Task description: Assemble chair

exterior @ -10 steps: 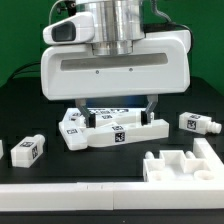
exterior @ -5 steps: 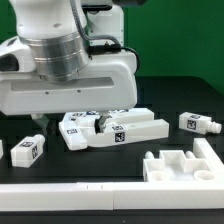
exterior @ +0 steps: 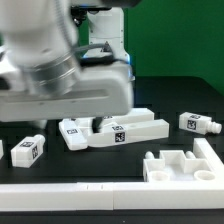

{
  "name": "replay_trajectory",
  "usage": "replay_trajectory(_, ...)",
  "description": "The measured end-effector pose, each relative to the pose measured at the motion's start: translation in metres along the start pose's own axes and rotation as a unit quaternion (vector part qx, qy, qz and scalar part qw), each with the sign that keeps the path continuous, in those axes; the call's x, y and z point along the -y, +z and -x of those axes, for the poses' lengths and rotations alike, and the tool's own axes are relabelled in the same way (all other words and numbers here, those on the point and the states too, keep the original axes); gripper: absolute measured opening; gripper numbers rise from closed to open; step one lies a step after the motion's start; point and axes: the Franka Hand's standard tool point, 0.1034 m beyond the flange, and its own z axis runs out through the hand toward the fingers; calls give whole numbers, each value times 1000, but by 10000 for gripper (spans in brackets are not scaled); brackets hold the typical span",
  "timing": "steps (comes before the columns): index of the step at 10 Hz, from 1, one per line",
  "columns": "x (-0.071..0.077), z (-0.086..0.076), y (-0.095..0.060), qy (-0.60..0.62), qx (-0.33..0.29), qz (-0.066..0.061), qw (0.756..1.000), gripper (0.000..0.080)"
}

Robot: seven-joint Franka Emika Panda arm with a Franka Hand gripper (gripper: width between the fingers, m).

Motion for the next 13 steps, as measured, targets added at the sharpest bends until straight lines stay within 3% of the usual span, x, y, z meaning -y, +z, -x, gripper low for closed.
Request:
replay_trajectory(1,-15,-1,-6,20,32,-6,999,649)
replay_trajectory(3,-21,-12,-9,21,24,-6,999,649)
replay_trajectory(5,-24,-8,-3,23,46,-9,999,649)
replay_trajectory(7,-45,-12,7,30,86,-15,996,649)
replay_trajectory(8,-48,-2,15,34,147,-21,988,649)
replay_trajectory(11,-45,-4,15,33,142,-19,989,649)
replay_trajectory(13,-50,13,26,41,161,-29,986,649)
